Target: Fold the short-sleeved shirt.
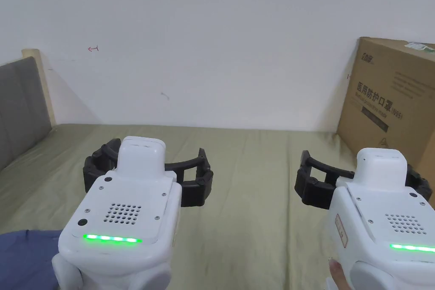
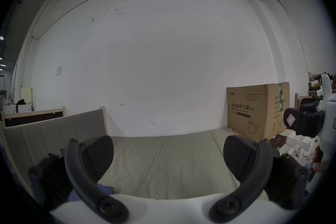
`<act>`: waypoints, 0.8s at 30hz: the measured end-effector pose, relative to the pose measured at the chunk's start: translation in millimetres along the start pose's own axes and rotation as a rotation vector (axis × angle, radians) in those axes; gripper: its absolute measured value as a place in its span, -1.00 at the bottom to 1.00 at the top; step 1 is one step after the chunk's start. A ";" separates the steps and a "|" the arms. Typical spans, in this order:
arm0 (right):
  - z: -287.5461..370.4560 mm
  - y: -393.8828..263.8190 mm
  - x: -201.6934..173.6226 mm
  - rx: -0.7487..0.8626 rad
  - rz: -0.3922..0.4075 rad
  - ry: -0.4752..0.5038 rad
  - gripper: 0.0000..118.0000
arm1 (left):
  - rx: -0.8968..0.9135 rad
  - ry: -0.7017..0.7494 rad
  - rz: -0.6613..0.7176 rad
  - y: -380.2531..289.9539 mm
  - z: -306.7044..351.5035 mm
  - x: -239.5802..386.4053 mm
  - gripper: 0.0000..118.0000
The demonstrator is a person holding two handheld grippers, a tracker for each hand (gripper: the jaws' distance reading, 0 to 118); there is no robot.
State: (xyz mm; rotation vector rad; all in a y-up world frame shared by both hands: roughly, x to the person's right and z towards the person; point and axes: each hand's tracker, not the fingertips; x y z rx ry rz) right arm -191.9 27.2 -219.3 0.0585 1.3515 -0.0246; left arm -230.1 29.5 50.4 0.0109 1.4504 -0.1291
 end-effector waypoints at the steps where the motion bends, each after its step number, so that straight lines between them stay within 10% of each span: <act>1: 0.2 0.3 0.1 -0.001 -0.003 0.003 0.93 | -0.002 -0.001 0.001 -0.3 0.1 -0.2 0.84; 3: -0.6 -0.5 1.1 0.000 -0.007 0.010 0.58 | -0.003 -0.004 0.006 -0.2 1.2 -1.7 0.16; 4: -0.6 -1.2 1.6 0.004 -0.008 0.014 -0.22 | -0.011 -0.010 0.005 0.7 1.5 -2.4 -0.74; 5: 0.6 -1.5 1.7 0.009 -0.008 0.020 -0.92 | -0.025 -0.014 0.001 1.3 0.8 -3.0 -1.00; 18: -5.5 -12.6 5.3 -0.069 -0.045 0.046 -1.00 | -0.110 -0.043 0.041 1.7 0.9 -10.7 -1.00; 24: -23.6 -29.3 -58.8 -0.106 -0.057 0.160 -1.00 | -0.134 0.095 0.042 -2.5 27.7 -86.1 -1.00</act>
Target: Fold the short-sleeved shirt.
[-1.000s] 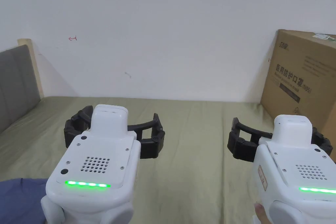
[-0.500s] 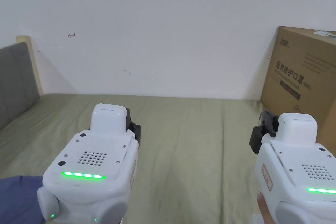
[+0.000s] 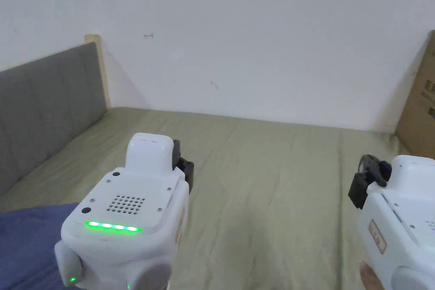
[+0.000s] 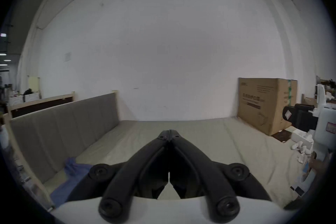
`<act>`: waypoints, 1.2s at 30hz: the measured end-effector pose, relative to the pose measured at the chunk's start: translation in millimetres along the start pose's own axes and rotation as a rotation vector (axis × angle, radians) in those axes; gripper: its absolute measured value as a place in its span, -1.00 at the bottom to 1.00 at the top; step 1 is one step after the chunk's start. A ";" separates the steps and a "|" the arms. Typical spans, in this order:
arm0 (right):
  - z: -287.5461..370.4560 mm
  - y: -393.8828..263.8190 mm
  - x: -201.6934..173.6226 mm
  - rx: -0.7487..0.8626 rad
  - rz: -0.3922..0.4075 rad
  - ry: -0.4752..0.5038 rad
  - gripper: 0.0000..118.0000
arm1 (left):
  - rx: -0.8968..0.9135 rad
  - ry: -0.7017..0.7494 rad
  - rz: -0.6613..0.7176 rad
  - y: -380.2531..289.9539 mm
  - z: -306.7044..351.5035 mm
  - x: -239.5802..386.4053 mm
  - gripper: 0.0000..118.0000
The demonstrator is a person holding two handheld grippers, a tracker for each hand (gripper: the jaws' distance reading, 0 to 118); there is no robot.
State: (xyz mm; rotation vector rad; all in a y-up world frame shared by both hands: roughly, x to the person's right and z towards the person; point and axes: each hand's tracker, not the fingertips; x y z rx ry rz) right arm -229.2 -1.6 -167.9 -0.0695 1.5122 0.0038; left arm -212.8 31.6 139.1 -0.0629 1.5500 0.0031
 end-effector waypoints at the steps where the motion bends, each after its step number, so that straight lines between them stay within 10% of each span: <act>1: -4.6 -2.5 -19.9 -0.007 -0.001 0.046 -1.00 | -0.005 0.047 0.004 -4.6 4.8 -21.0 -1.00; 12: -9.3 4.2 -204.2 -0.049 0.001 0.525 -1.00 | 0.018 0.474 0.070 -15.2 100.5 -173.3 -1.00; 20: -25.1 -14.2 -148.2 -0.244 -0.170 0.463 -1.00 | -0.668 0.168 0.511 -104.6 3.8 -270.9 -1.00; 23: -33.5 -25.6 -117.1 -0.288 -0.127 0.356 -1.00 | -0.875 0.213 0.443 -155.1 -46.3 -286.2 -1.00; 24: -36.3 -29.5 -107.8 -0.299 -0.122 0.332 -1.00 | -0.915 0.250 0.400 -166.7 -60.2 -287.2 -0.91; 27: -46.2 -42.5 -78.9 -0.356 -0.133 0.259 -1.00 | -1.024 0.264 0.369 -205.4 -97.2 -284.6 0.89; 36: -63.6 -74.7 -48.4 -0.452 -0.136 0.180 -1.00 | -1.195 0.222 0.260 -300.6 -162.3 -266.0 1.00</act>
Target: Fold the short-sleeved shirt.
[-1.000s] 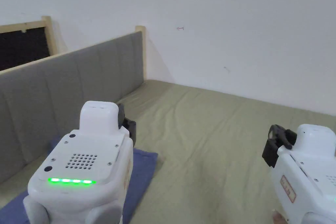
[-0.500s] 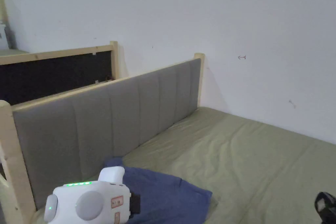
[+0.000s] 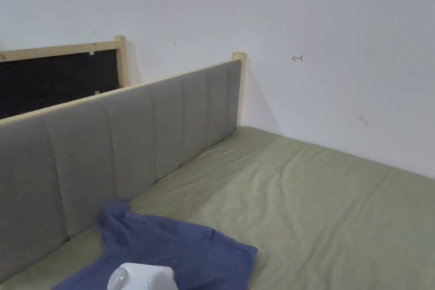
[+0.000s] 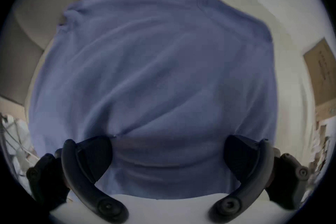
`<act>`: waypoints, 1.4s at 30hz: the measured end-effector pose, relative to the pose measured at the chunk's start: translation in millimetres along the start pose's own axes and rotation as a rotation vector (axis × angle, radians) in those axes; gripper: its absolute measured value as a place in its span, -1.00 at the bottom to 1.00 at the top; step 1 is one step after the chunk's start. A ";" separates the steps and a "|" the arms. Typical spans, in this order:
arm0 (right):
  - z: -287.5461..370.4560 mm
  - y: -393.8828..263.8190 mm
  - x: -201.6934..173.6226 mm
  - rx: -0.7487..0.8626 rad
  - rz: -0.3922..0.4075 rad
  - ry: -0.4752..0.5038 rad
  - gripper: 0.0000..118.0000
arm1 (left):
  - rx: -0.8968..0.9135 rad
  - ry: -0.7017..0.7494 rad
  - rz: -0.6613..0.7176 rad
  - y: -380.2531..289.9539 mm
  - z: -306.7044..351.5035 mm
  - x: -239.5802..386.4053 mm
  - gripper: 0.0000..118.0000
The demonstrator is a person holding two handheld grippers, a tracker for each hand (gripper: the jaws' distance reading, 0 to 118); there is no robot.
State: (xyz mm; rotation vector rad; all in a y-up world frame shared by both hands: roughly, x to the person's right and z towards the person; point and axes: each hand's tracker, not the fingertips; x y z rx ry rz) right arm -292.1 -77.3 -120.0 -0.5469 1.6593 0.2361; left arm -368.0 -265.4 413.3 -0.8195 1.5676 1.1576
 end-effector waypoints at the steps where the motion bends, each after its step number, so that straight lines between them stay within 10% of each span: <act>1: -2.9 -2.1 0.5 -0.011 0.005 -0.001 -1.00 | 0.036 0.035 -0.028 0.6 -0.7 2.2 1.00; 9: -18.3 -8.3 -8.8 -0.069 -0.002 0.037 -1.00 | 0.144 -0.036 -0.049 -16.4 30.5 -9.5 0.62; 12: -13.4 -4.0 -10.9 -0.058 0.002 0.060 -1.00 | 0.239 -0.013 -0.047 -31.3 65.4 -20.6 -0.91; 19: 19.4 12.3 -2.5 -0.007 -0.015 0.087 -1.00 | 0.573 -0.058 -0.081 -34.7 206.6 -27.6 -0.91; 28: 82.6 29.7 44.1 0.124 -0.078 0.019 -1.00 | 0.928 -0.456 -0.232 -18.1 387.7 97.9 -0.92; 36: 148.4 41.8 100.1 0.226 -0.143 -0.080 -1.00 | 0.772 -0.838 -0.487 -52.9 411.8 282.9 -0.92; 42: 172.2 32.8 143.1 0.241 -0.174 -0.150 -1.00 | 0.452 -0.854 -0.587 -75.1 334.1 404.3 -0.92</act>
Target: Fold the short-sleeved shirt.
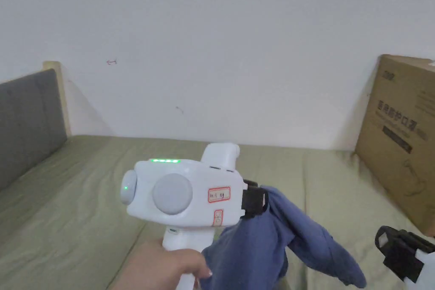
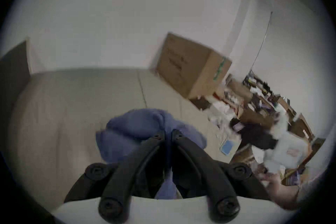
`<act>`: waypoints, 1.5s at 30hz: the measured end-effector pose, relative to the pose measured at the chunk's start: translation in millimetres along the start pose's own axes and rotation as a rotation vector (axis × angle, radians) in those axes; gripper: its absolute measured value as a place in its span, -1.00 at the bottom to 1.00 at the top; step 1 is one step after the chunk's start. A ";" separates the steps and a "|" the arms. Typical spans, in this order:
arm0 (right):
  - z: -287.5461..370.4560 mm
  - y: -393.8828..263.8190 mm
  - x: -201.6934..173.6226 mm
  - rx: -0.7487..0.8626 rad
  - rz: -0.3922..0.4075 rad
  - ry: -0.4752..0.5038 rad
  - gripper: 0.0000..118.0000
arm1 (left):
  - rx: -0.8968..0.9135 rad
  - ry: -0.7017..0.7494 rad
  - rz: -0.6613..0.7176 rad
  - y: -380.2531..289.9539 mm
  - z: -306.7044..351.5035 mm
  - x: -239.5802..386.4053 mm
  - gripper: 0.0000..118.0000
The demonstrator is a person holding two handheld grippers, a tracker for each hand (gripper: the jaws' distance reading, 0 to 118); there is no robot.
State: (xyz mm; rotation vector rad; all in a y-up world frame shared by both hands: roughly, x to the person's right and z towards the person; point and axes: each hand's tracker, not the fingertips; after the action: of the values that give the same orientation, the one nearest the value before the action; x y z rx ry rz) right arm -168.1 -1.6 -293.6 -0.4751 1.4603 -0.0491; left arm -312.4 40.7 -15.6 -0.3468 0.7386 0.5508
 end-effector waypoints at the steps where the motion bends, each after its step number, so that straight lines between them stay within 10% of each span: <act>1: 2.7 -1.0 4.1 -0.007 -0.002 -0.013 -1.00 | -0.058 0.012 0.018 -11.5 -24.8 0.9 -0.92; 7: -6.7 -25.3 43.4 -0.087 -0.061 -0.081 -1.00 | -0.395 0.032 0.130 -85.6 -128.3 -11.4 -0.72; 10: -14.0 -36.8 55.0 -0.126 -0.084 -0.089 -1.00 | -0.402 0.074 0.178 -108.7 -134.3 -22.9 0.69; 11: -15.1 -39.2 56.6 -0.132 -0.088 -0.088 -1.00 | -0.419 0.071 0.208 -112.0 -134.7 -27.4 0.76; 21: -17.3 -31.0 35.2 -0.119 -0.068 -0.060 -1.00 | -0.031 0.167 0.118 -43.3 -6.7 -53.1 0.62; 25: -13.2 -27.7 26.2 -0.061 -0.029 -0.031 -1.00 | 0.207 0.310 0.070 -62.7 60.2 -57.6 -0.55; 28: -7.8 -26.1 20.3 -0.019 -0.006 -0.024 -1.00 | 0.295 0.454 0.062 -90.6 89.8 -66.0 -0.94; 38: 2.7 -21.1 11.7 0.009 0.022 -0.027 -1.00 | 0.212 0.528 0.175 -137.3 132.0 -91.4 -1.00; 43: -1.0 -24.2 16.2 -0.014 0.004 -0.029 -1.00 | -0.284 0.461 0.351 -158.1 74.4 -145.8 -1.00; 45: -1.4 -27.5 17.0 -0.023 0.000 -0.029 -1.00 | -0.364 0.433 0.423 -178.6 53.5 -153.4 -0.58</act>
State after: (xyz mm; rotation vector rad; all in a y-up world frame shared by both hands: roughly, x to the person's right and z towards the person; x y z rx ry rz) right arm -160.4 -32.3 -300.3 -0.4932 1.4342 -0.0252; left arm -272.7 -130.7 149.7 -0.6679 1.1436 1.0343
